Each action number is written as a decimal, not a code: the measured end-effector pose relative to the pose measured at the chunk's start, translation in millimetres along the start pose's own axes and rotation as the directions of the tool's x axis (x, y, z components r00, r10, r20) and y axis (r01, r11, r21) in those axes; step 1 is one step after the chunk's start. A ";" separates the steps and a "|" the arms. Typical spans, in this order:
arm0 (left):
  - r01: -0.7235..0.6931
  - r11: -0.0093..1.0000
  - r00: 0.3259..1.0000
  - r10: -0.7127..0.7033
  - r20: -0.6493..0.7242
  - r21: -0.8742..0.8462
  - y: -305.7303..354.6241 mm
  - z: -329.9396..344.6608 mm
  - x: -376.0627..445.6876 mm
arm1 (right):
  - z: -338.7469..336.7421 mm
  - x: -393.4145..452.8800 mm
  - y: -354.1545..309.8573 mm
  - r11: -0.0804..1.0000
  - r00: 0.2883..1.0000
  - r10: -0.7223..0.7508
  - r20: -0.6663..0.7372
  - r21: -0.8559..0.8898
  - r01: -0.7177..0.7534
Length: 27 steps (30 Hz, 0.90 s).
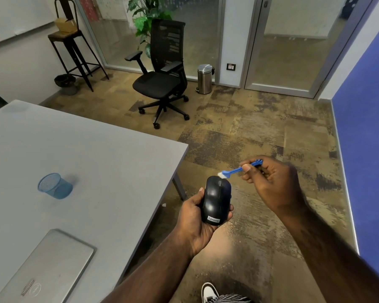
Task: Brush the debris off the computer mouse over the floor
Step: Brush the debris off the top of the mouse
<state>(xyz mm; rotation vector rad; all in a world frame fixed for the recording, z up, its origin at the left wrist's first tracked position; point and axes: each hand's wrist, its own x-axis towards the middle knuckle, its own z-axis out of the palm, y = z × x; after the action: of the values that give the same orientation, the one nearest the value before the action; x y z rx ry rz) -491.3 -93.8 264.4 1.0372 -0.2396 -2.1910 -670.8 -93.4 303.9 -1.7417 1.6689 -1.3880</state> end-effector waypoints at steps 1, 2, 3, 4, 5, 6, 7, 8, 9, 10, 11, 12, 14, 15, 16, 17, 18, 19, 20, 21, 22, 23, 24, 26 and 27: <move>0.002 1.000 1.000 -0.002 0.006 0.004 0.0 1.2 -1.1 | 0.7 -0.1 0.3 1.000 1.000 0.004 -0.004 0.002 -0.004; 0.000 1.000 1.000 0.000 0.009 0.009 -0.1 1.9 -1.6 | 1.3 -1.1 -0.2 1.000 1.000 -0.002 0.007 0.018 0.002; -0.001 1.000 1.000 0.001 0.010 0.014 -0.5 2.2 -1.7 | 1.0 -2.9 -1.4 0.999 1.000 -0.010 0.027 0.048 0.009; 0.001 1.000 1.000 -0.001 0.007 0.019 -1.4 2.0 -1.5 | 0.2 -4.2 -2.9 0.996 0.999 -0.011 0.050 0.086 0.007; 0.005 1.000 1.000 -0.005 0.001 0.023 -2.4 1.6 -1.5 | -0.8 -4.9 -3.9 0.994 0.997 -0.006 0.072 0.112 -0.003; 0.007 1.000 1.000 -0.007 -0.006 0.025 -3.4 0.8 -1.4 | -1.4 -4.8 -4.0 0.994 0.997 -0.002 0.081 0.111 -0.007; 0.008 1.000 1.000 -0.008 -0.007 0.025 -3.9 0.2 -1.2 | -1.1 -3.8 -3.4 0.996 0.998 0.001 0.071 0.084 -0.006; 0.009 1.000 1.000 -0.009 -0.004 0.025 -4.5 0.1 -1.4 | -0.6 -2.9 -1.9 0.999 0.999 0.003 0.047 0.045 -0.005; 0.011 1.000 1.000 -0.011 0.000 0.026 -4.8 0.5 -1.8 | 0.2 -1.9 -0.5 1.000 1.000 0.005 0.020 0.003 -0.005; 0.011 1.000 1.000 -0.012 0.007 0.025 -4.6 1.1 -2.2 | 0.9 -1.1 0.6 1.000 1.000 0.009 -0.002 -0.027 -0.009; 0.009 1.000 1.000 -0.009 0.013 0.023 -4.1 2.3 -2.9 | 0.9 -1.0 0.6 0.999 1.000 0.013 -0.011 -0.036 -0.013; 0.006 1.000 1.000 -0.007 0.016 0.022 -3.7 3.3 -3.3 | 0.5 -1.9 0.3 1.000 1.000 0.017 -0.007 -0.019 -0.017; 0.007 1.000 1.000 -0.007 0.012 0.027 -3.8 3.8 -3.3 | -1.9 -4.2 -1.3 0.997 0.999 0.034 0.024 0.063 -0.036; 0.007 0.999 1.000 -0.007 0.004 0.032 -4.3 3.8 -3.6 | -3.2 -4.7 -2.4 0.994 0.998 0.044 0.037 0.094 -0.047; 0.005 0.999 1.000 -0.005 -0.002 0.036 -5.0 3.4 -3.8 | -3.7 -4.8 -2.7 0.994 0.998 0.051 0.041 0.096 -0.054; 0.004 0.999 1.000 -0.004 -0.003 0.036 -5.5 3.3 -4.1 | -3.3 -4.3 -2.1 0.996 0.998 0.054 0.030 0.072 -0.056; 0.004 0.999 1.000 -0.004 0.001 0.035 -6.1 3.4 -4.4 | -3.0 -3.7 -1.3 0.998 0.998 0.056 0.009 0.036 -0.056; 0.004 0.999 1.000 -0.004 0.006 0.034 -6.4 3.6 -4.7 | -2.7 -3.0 -0.6 0.998 0.998 0.058 -0.014 0.008 -0.058; 0.001 0.999 1.000 -0.002 0.011 0.034 -6.5 3.4 -4.7 | -2.7 -2.8 0.2 0.998 0.998 0.061 -0.026 -0.002 -0.061; -0.002 0.999 1.000 0.002 0.011 0.034 -6.4 3.7 -5.0 | -3.2 -3.5 -0.2 0.998 0.998 0.060 -0.019 0.008 -0.060; -0.005 0.999 1.000 0.005 0.006 0.036 -6.0 3.6 -5.0 | -4.0 -4.7 -0.8 0.998 0.998 0.056 0.002 0.026 -0.056; -0.005 0.999 1.000 0.005 0.001 0.038 -6.0 3.0 -4.9 | -4.5 -5.4 -1.5 0.998 0.999 0.050 0.022 0.038 -0.050; -0.003 0.999 1.000 0.003 -0.002 0.038 -6.1 2.7 -5.0 | -5.0 -5.6 -1.7 0.998 0.998 0.048 0.027 0.033 -0.049; -0.002 0.999 1.000 0.002 0.000 0.033 -6.7 2.5 -5.4 | -5.2 -4.2 -1.1 0.998 0.998 0.063 -0.007 -0.019 -0.063; -0.004 1.000 1.000 0.004 0.004 0.029 -6.8 3.0 -6.0 | -5.2 -3.3 -0.9 0.997 0.997 0.073 -0.027 -0.037 -0.074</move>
<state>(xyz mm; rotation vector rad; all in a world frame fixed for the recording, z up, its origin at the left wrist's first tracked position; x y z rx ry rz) -494.4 -85.2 267.1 1.0482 -0.2755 -2.1923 -674.0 -88.4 305.7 -1.6714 1.7652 -1.3604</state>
